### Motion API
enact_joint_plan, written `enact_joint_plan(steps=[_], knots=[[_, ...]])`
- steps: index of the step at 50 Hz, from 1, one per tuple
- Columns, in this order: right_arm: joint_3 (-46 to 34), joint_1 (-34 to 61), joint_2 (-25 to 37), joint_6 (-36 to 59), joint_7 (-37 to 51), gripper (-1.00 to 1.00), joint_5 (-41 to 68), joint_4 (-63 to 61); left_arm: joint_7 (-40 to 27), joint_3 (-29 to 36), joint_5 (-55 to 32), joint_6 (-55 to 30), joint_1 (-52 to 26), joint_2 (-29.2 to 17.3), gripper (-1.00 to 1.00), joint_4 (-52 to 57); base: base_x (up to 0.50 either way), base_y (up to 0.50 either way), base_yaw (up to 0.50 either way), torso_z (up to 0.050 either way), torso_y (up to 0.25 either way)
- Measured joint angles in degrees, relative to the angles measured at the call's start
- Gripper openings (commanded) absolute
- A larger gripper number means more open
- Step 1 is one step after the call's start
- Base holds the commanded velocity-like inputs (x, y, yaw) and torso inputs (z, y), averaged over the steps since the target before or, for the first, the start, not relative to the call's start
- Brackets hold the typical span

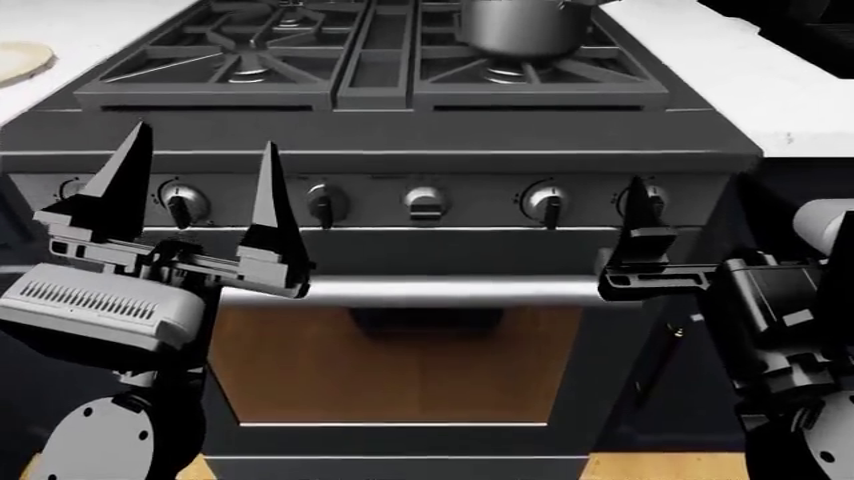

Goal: Frozen meat rests on a plate on the counter. Retrieve the meat and place it in a pot on a burner. Then turn the burner on.

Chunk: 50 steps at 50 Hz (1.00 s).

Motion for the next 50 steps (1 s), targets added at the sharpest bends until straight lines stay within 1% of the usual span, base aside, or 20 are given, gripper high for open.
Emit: enact_joint_plan(steps=[36,50], knots=[[0.1,0.0,0.2,0.1,1.2,1.00,-0.2,-0.1,0.0,0.1,-1.0,1.0,0.4,-0.1,1.00,0.2,0.00,0.00,0.00,-0.050,0.000],[0.6,-0.5,-0.1,-1.0,1.5,1.00,-1.9,0.3,0.9,0.8,-0.7,1.8,0.5,-0.5,1.00,0.6,0.00,0.00,0.00,-0.002,0.000]])
